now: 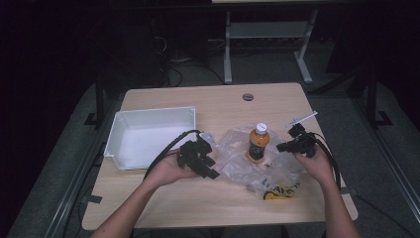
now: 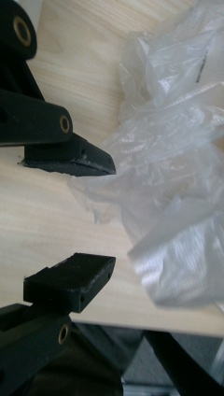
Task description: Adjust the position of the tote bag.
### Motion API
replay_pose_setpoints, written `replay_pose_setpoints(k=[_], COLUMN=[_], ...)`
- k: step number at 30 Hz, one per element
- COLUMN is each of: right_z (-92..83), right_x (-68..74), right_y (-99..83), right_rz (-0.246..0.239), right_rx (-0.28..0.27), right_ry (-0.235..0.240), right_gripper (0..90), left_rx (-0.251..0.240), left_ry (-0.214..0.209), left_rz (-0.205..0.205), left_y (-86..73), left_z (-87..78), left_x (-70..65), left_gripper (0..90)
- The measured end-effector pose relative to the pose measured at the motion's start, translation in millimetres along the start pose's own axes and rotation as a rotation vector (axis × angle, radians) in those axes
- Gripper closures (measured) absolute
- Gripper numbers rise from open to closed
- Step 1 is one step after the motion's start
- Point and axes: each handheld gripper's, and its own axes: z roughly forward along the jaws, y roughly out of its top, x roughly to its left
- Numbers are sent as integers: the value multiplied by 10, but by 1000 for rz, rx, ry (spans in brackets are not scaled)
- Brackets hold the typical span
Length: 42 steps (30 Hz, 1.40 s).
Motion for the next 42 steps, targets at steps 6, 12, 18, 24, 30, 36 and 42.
replay_pose_setpoints(k=[6,12,18,24,30,36,42], right_z=[-4,-5,-6,5,7,17,45], right_x=[9,11,21,24,24,26,22], right_y=[6,9,11,11,11,8,1], right_rz=[1,-6,0,-2,-5,-11,-9], right_rx=[-3,-10,-8,-9,-9,-2,10], right_ry=[0,1,1,3,3,-1,-3], right_gripper=[887,887,887,887,887,887,887], left_rx=[-44,-74,-52,-7,60,139,153], left_ry=[-34,-27,2,53,19,-6,9], left_rz=[25,46,26,-24,-61,-28,-10], left_y=[95,312,492,584,543,419,307], left_z=[-185,-263,-122,98,321,565,680], left_x=[-110,-239,-230,-165,-93,-77,-70], left_gripper=[446,423,405,405,493,778,899])
